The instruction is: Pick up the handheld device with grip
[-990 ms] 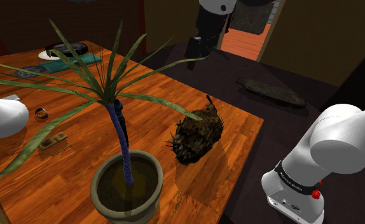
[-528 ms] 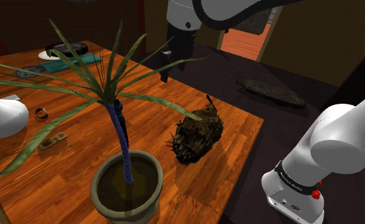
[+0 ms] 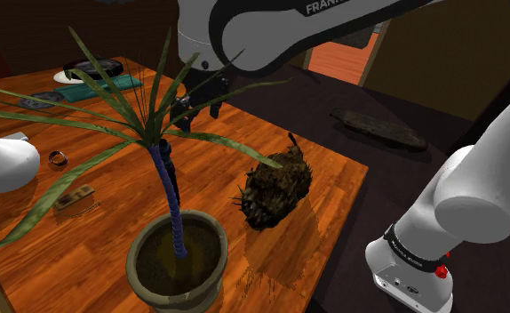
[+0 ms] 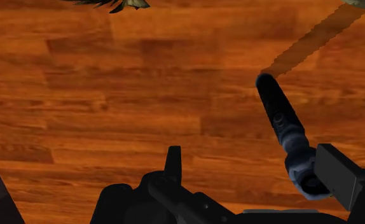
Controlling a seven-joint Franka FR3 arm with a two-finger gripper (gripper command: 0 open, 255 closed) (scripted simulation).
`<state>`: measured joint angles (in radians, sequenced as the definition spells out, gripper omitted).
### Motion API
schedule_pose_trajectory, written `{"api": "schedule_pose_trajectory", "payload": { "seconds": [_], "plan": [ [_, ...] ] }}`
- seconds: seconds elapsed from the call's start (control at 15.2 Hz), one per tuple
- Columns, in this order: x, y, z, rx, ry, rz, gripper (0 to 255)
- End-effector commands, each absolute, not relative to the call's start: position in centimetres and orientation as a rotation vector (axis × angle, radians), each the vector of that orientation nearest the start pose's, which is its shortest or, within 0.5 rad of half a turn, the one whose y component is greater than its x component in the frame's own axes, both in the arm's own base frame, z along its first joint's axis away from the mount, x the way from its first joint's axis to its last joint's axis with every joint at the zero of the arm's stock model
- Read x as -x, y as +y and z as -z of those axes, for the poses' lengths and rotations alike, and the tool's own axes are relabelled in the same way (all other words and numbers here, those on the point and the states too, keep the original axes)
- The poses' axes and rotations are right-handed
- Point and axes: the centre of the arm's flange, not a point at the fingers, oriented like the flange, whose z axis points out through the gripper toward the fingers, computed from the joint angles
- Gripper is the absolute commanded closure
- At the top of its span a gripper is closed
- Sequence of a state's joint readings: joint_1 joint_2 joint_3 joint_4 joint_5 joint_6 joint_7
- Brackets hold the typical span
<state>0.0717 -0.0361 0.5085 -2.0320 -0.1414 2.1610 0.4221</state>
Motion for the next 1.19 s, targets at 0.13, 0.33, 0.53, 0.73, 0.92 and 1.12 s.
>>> {"api": "schedule_pose_trajectory", "payload": {
  "seconds": [0.13,0.33,0.53,0.73,0.92,1.12],
  "plan": [
    [-49.2,34.6,-45.3,3.143,-0.362,0.336,0],
    [-50.7,37.7,-43.6,3.138,-0.364,0.339,0],
    [-51.0,38.3,-42.2,3.137,-0.365,0.340,0],
    [-51.0,38.3,-40.7,3.137,-0.365,0.340,0],
    [-51.0,38.3,-39.3,3.137,-0.365,0.340,0],
    [-51.0,38.3,-39.3,3.137,-0.365,0.340,255]
  ]
}}
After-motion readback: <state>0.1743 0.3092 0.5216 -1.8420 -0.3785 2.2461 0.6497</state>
